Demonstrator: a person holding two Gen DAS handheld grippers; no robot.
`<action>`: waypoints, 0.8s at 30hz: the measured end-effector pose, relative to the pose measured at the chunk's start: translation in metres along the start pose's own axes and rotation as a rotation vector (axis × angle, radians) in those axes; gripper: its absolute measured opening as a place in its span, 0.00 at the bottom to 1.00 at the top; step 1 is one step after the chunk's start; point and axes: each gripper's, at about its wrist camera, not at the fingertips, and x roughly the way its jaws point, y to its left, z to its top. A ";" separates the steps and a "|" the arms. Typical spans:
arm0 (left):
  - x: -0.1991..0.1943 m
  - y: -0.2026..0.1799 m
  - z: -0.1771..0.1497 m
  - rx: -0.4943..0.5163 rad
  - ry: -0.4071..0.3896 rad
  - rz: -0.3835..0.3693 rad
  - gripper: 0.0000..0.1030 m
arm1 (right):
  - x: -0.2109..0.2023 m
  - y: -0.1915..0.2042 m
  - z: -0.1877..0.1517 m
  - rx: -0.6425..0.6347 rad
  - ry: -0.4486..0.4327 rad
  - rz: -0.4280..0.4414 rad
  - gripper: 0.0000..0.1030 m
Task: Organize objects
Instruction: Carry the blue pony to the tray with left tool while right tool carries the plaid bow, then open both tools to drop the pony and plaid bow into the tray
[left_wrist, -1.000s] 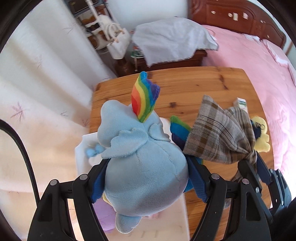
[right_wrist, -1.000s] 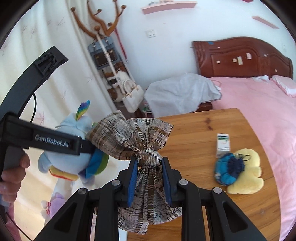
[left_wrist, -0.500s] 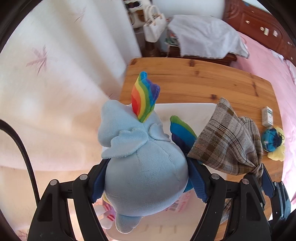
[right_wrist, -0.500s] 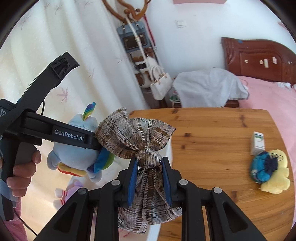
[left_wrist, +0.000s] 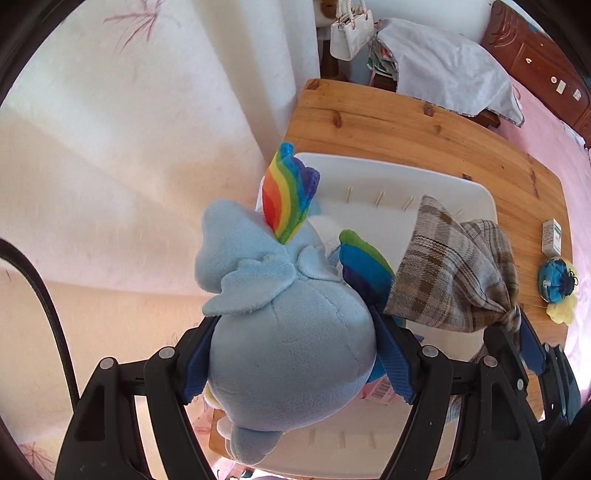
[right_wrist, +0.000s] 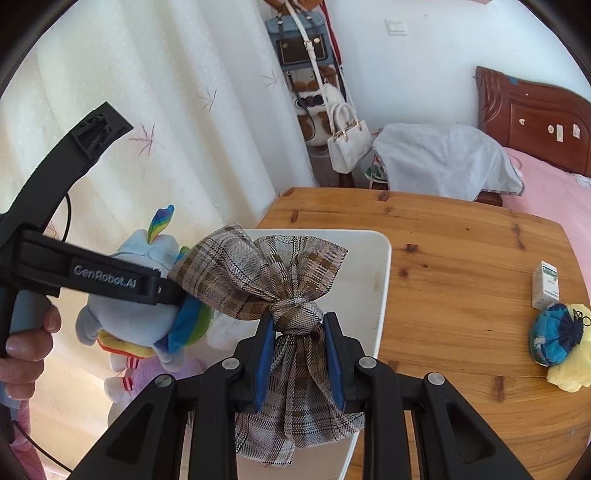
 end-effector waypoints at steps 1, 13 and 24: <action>0.001 0.002 -0.002 -0.002 0.004 0.000 0.77 | 0.002 0.001 0.000 -0.002 0.004 0.002 0.28; 0.009 0.012 -0.014 0.020 0.040 0.003 0.79 | 0.010 0.004 0.002 -0.025 0.020 0.006 0.29; 0.004 0.010 -0.017 0.020 0.016 0.008 0.79 | 0.005 -0.009 0.007 -0.034 0.017 0.046 0.52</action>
